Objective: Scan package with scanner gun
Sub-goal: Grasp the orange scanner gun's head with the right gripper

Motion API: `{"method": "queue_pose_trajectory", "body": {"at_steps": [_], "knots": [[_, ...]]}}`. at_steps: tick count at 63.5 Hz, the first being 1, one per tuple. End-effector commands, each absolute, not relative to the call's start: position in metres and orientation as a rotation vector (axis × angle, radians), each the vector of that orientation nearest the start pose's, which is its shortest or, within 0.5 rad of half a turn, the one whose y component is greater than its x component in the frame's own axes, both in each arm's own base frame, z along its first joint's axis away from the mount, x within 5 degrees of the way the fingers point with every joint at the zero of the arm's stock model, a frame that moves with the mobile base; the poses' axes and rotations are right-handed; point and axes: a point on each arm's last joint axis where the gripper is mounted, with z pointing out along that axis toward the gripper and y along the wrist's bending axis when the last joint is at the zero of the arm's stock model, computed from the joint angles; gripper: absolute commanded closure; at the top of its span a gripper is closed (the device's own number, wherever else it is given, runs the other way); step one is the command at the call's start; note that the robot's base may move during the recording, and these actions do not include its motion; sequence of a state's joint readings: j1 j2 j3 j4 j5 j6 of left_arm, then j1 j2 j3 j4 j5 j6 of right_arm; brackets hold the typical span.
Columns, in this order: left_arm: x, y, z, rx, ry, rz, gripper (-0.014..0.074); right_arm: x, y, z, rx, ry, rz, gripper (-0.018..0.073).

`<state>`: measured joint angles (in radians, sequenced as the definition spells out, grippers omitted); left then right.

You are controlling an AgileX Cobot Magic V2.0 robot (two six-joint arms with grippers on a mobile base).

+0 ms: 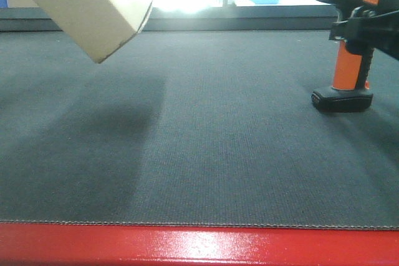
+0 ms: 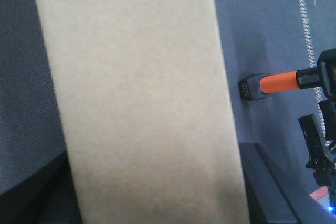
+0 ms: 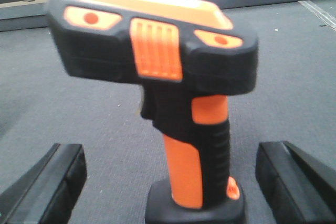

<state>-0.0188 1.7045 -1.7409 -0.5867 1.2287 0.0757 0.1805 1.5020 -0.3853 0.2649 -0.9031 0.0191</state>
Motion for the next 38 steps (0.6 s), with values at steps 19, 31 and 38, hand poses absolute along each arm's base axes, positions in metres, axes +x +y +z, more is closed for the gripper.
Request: {"method": "queue_pose_trajectory", "body": {"at_steps": [19, 31, 38], "knots": [[0.358, -0.054, 0.389, 0.04, 2.543, -0.763, 0.0708, 0.279, 0.027, 0.197, 0.23, 1.64, 0.08, 0.0], [0.358, -0.053, 0.389, 0.041, 2.544, -0.757, 0.0708, 0.292, 0.028, 0.2, 0.244, 1.624, 0.083, 0.0], [0.358, -0.053, 0.389, 0.041, 2.545, -0.757, 0.0708, 0.3, 0.03, 0.199, 0.245, 1.622, 0.084, 0.0]]}}
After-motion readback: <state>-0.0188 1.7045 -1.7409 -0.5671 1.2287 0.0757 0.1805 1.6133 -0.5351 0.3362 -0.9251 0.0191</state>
